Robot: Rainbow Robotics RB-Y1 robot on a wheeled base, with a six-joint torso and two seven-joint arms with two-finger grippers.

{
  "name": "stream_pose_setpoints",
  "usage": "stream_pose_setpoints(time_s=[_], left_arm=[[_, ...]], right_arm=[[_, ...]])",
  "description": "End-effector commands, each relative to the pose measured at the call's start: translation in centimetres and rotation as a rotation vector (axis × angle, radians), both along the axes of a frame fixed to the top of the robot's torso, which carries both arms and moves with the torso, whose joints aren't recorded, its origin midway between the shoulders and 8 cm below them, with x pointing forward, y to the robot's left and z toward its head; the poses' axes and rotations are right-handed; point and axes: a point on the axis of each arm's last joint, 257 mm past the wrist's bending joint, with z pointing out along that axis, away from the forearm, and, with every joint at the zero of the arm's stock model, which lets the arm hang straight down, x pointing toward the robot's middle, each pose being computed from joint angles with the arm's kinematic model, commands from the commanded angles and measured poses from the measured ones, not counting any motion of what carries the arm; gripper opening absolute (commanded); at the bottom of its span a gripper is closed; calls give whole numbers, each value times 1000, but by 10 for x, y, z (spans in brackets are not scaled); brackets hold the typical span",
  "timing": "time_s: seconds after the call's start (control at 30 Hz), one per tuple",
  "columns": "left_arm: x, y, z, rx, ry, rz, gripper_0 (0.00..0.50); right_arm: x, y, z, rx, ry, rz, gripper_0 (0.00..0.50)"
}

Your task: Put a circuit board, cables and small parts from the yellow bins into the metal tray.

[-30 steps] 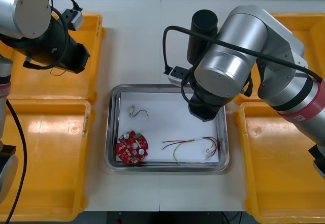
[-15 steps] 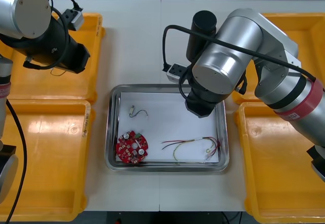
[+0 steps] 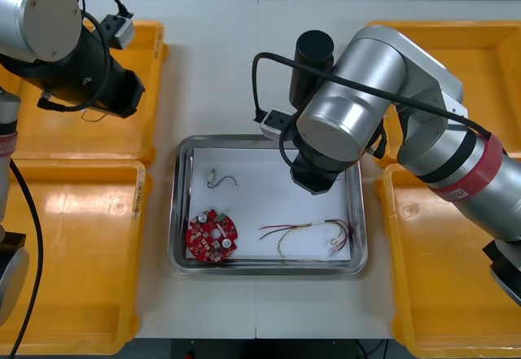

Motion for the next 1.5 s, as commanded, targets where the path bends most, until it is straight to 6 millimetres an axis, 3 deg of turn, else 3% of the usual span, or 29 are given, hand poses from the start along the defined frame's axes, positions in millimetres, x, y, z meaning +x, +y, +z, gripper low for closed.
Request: stream_pose_setpoints(time_s=[0.03,0.23,0.5,0.63,0.77,0.93,1.13,1.5], left_arm=[[-4,-14,4,-59,-10,57,0],[-4,-14,4,-60,-11,62,0],[-4,-14,4,-67,-10,74,0],[-4,-14,4,-71,-10,79,0],[-4,-15,5,-73,-12,79,0],[-5,-16,3,-79,-7,80,0],[-4,-15,4,-88,-7,91,0],[-4,-16,4,-99,-8,103,0]], right_arm=[[-5,13,-8,7,-7,44,0],[-4,14,-8,6,-12,44,0],[-4,14,-8,6,-12,44,151],[-4,13,-8,5,-11,44,262],[-4,13,-8,6,-12,39,490],[-2,9,-4,-5,-17,28,500],[1,-7,16,-42,-12,-13,500],[17,3,85,136,-23,-55,500]])
